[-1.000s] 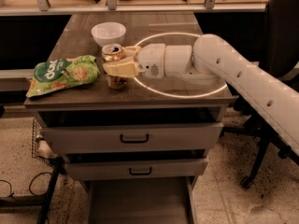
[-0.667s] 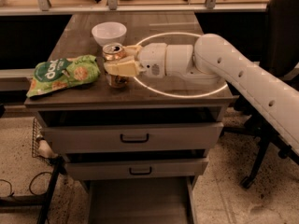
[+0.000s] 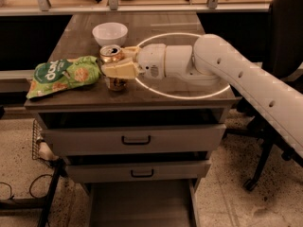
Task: Move orange can near green rice chip bag
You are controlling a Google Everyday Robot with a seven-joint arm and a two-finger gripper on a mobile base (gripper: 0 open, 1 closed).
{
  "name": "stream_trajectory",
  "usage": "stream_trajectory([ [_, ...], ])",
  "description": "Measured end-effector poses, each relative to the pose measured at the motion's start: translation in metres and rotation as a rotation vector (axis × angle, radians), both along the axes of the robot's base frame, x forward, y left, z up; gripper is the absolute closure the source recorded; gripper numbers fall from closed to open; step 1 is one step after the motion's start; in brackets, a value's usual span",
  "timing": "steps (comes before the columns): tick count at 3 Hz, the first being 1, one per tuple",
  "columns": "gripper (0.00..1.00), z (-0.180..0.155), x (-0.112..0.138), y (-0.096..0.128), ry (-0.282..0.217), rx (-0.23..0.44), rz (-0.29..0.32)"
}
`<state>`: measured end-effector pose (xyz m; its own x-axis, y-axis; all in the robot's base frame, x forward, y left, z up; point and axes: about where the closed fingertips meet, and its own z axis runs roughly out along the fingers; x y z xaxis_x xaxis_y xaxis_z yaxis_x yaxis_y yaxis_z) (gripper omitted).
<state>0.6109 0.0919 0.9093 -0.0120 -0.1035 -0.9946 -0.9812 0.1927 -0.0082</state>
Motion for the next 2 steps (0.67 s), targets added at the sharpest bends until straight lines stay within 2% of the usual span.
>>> stream_trajectory([
  [1,0.13,0.0003,-0.001,0.0026,0.0,0.0,0.005],
  [2,0.0,0.0006,-0.002,0.005,-0.001,0.0,0.009],
])
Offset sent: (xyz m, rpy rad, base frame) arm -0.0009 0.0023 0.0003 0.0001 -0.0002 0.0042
